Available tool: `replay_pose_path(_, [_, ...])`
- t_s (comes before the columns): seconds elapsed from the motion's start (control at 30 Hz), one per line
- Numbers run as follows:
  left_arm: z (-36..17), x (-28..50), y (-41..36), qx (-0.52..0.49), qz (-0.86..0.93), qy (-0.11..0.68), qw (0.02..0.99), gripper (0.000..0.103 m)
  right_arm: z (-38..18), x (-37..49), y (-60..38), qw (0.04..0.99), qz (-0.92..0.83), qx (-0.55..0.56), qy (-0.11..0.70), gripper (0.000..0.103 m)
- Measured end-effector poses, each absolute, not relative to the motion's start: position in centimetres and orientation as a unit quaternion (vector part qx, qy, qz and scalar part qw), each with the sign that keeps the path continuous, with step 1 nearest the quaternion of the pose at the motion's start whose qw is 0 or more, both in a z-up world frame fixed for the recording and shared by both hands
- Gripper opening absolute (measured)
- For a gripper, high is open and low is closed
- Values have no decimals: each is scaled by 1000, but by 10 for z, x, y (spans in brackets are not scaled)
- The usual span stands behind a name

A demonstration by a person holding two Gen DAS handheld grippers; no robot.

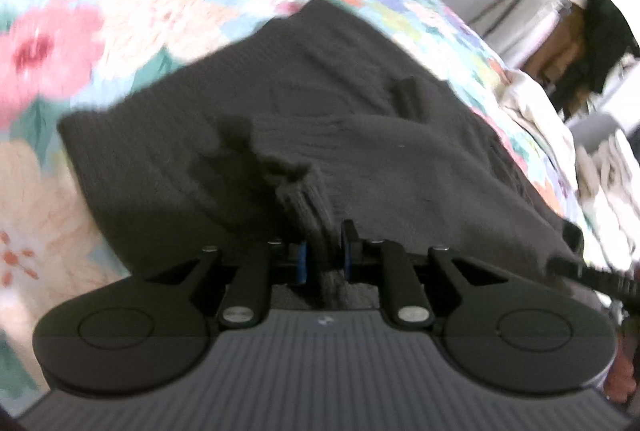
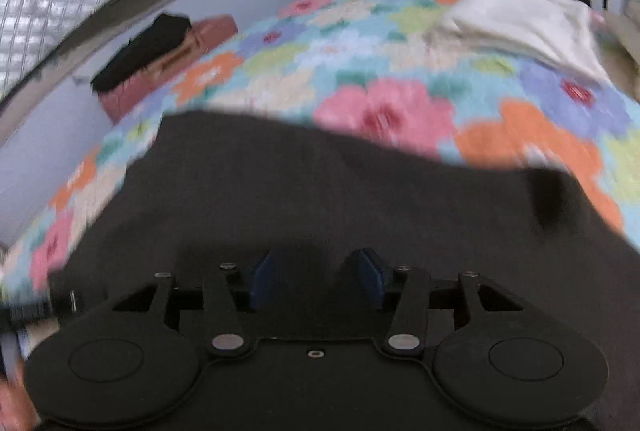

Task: Fold clothes

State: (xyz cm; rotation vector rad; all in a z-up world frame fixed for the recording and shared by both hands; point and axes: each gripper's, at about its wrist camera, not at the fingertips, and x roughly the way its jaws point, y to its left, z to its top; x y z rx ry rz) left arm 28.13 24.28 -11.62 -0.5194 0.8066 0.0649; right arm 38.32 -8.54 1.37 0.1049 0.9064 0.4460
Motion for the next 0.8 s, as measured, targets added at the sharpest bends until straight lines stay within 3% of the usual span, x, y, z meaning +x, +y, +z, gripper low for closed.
replay_pose_path(0.13, [-104, 274, 222, -216, 26, 396, 892, 27, 0, 350, -100, 872, 203, -2, 446, 57])
replay_pose_path(0.37, [-115, 275, 194, -148, 51, 448, 880, 33, -5, 319, -115, 879, 168, -39, 444, 60])
replay_pose_path(0.43, [-108, 271, 185, -140, 51, 448, 882, 42, -7, 309, -120, 877, 156, -36, 453, 63])
replay_pose_path(0.8, [-87, 247, 73, -69, -58, 453, 887, 54, 25, 254, -211, 881, 104, 89, 453, 66])
